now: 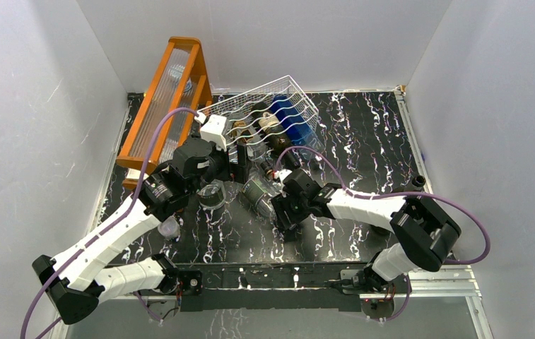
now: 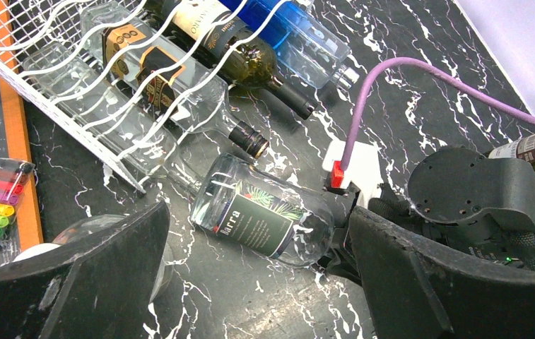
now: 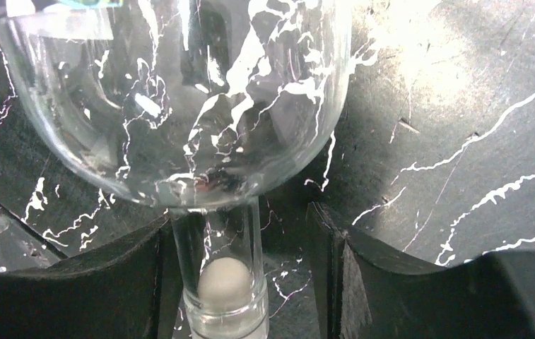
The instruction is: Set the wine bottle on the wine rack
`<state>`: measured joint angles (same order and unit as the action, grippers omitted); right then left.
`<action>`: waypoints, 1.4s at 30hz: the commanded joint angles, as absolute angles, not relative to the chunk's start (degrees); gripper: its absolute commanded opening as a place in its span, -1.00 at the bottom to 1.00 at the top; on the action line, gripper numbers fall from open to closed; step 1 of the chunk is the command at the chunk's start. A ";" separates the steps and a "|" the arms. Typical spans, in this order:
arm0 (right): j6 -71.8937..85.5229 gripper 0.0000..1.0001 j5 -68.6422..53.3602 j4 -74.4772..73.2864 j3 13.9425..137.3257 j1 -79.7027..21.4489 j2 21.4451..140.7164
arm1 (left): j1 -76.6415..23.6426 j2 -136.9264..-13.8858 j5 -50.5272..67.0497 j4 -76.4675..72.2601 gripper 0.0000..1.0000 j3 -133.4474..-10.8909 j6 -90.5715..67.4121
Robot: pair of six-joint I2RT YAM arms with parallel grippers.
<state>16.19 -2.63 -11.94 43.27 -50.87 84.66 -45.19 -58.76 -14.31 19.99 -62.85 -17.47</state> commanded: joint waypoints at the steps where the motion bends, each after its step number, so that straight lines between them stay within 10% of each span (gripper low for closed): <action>1: 14.05 0.37 -1.57 -7.98 44.02 -51.15 86.59 | -44.96 -57.04 -15.46 20.63 0.96 -65.04 -16.31; 22: 20.54 0.39 9.91 0.42 38.47 -54.78 91.20 | -44.96 -58.27 -16.72 20.64 0.96 -65.13 -14.06; 42: 16.61 -1.00 8.75 -3.99 37.11 -55.46 82.40 | -45.00 -57.23 -15.87 21.01 0.96 -65.12 -14.44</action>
